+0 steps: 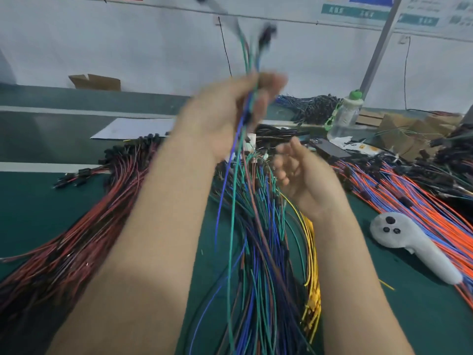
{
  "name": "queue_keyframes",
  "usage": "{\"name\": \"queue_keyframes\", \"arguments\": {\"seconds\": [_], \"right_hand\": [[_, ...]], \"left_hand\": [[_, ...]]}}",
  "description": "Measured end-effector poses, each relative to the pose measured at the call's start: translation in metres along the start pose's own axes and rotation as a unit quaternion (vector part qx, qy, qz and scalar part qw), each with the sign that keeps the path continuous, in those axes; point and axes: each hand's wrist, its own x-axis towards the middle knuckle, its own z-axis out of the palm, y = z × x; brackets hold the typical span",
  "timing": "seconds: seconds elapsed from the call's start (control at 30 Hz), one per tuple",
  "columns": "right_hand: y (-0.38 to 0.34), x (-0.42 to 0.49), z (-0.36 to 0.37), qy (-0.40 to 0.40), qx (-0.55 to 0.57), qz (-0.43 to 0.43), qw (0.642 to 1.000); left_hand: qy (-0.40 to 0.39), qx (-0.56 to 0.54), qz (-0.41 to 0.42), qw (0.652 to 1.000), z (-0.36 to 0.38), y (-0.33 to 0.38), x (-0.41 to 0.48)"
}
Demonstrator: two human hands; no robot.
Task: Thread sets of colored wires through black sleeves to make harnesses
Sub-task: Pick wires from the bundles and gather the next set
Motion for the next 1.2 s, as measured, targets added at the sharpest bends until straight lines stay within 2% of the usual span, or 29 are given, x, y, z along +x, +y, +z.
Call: {"name": "queue_keyframes", "arguments": {"seconds": [0.13, 0.23, 0.3, 0.4, 0.47, 0.57, 0.87, 0.93, 1.07, 1.13, 1.2], "right_hand": [[0.048, 0.014, -0.021, 0.042, -0.103, 0.049, 0.993], [0.067, 0.016, -0.027, 0.091, -0.17, 0.025, 0.981], [0.072, 0.016, -0.029, 0.095, -0.188, 0.015, 0.977], [0.075, 0.016, -0.029, 0.064, -0.24, -0.001, 0.969], [0.077, 0.017, -0.028, 0.071, -0.258, -0.019, 0.963], [0.08, 0.018, -0.026, 0.098, -0.261, -0.03, 0.96], [0.079, 0.019, -0.03, 0.084, -0.285, -0.032, 0.954], [0.077, 0.019, -0.031, 0.07, -0.291, -0.04, 0.953], [0.073, 0.02, -0.035, 0.064, -0.275, -0.033, 0.959], [0.073, 0.02, -0.036, 0.064, -0.285, -0.033, 0.956], [0.075, 0.021, -0.035, 0.08, -0.319, -0.045, 0.943]], "left_hand": [[0.051, 0.064, -0.115, 0.99, -0.019, -0.078, 0.002], [0.098, 0.109, -0.124, 0.981, -0.041, -0.123, -0.003], [0.104, 0.122, -0.108, 0.981, -0.053, -0.137, -0.007], [0.084, 0.115, -0.095, 0.985, -0.062, -0.142, -0.01], [0.083, 0.119, -0.092, 0.985, -0.064, -0.143, -0.011], [0.082, 0.139, -0.087, 0.983, -0.065, -0.146, -0.011], [0.089, 0.182, -0.083, 0.976, -0.066, -0.148, -0.013], [0.115, 0.156, -0.104, 0.976, -0.066, -0.147, -0.012], [0.131, 0.014, -0.137, 0.982, -0.063, -0.141, -0.012], [0.117, 0.017, -0.141, 0.983, -0.061, -0.14, -0.014], [0.095, 0.071, -0.144, 0.982, -0.057, -0.141, -0.015]]}}
